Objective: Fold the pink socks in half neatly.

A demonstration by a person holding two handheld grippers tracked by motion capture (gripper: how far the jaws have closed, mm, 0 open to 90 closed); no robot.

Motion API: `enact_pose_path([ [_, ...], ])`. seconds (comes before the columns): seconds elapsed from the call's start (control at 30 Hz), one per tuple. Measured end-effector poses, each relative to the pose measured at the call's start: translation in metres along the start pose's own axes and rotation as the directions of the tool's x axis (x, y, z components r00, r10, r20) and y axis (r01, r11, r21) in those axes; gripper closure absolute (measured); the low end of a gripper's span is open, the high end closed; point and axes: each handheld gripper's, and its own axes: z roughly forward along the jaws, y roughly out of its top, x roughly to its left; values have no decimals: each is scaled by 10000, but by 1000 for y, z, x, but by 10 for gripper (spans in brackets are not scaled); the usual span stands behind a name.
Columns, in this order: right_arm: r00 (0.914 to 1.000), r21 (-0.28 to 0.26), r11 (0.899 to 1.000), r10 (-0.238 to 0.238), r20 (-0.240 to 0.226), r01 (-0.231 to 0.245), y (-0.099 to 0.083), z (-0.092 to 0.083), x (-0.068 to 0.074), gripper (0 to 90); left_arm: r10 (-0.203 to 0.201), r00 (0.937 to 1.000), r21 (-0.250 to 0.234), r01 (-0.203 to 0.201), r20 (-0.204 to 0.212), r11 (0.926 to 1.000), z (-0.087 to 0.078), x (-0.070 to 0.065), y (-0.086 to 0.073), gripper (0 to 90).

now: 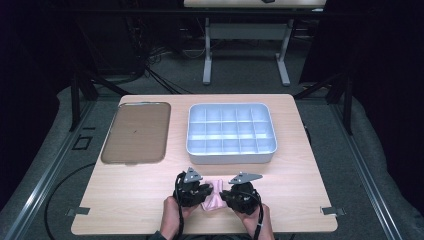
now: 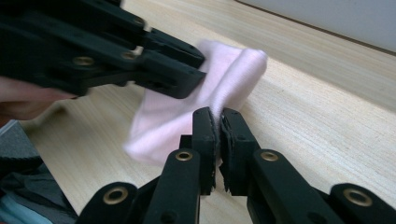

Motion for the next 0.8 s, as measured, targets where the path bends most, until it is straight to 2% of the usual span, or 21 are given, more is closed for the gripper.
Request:
enact_pose_path([
  [0.1, 10000, -60, 10000, -21, 46, 22, 0, 1, 0, 850, -67, 9998, 36, 68, -187, 10000, 2, 0, 1, 781],
  [0.37, 9999, -239, 9997, -103, -113, 100, 8, 4, 6, 849, 255, 9991, 84, -252, -348, 9996, 3, -3, 1, 787],
  [0.43, 9999, -189, 9998, -118, -110, 116, 10, 4, 5, 849, 344, 9989, 29, -343, -320, 9994, 1, -3, 1, 751],
  [0.5, 9999, -168, 9998, 78, -99, -80, 9, 5, 2, 849, 388, 9988, -59, -390, -308, 9992, -2, -4, 0, 705],
  [0.53, 9999, -122, 9998, 123, -98, -124, 9, 5, 1, 849, 418, 9990, -182, -421, -167, 9989, -5, -4, 0, 690],
  [0.6, 9997, -161, 9996, 220, -48, -221, 8, 5, 0, 849, 604, 9979, -261, -610, -214, 9978, -11, -6, -1, 666],
  [0.67, 9995, -159, 9994, 317, 12, -317, 7, 4, -1, 849, 825, 9966, -322, -825, 2, 9961, -15, -8, -3, 653],
  [0.77, 9995, -139, 9994, 317, 4, -317, 7, 5, -2, 849, 1182, 9930, 41, -1182, 70, 9930, -13, -13, -8, 643],
  [0.8, 9994, -162, 9993, 337, 19, -337, 7, 5, -1, 849, 1292, 9916, 197, -1291, -61, 9914, -10, -13, -10, 635],
])
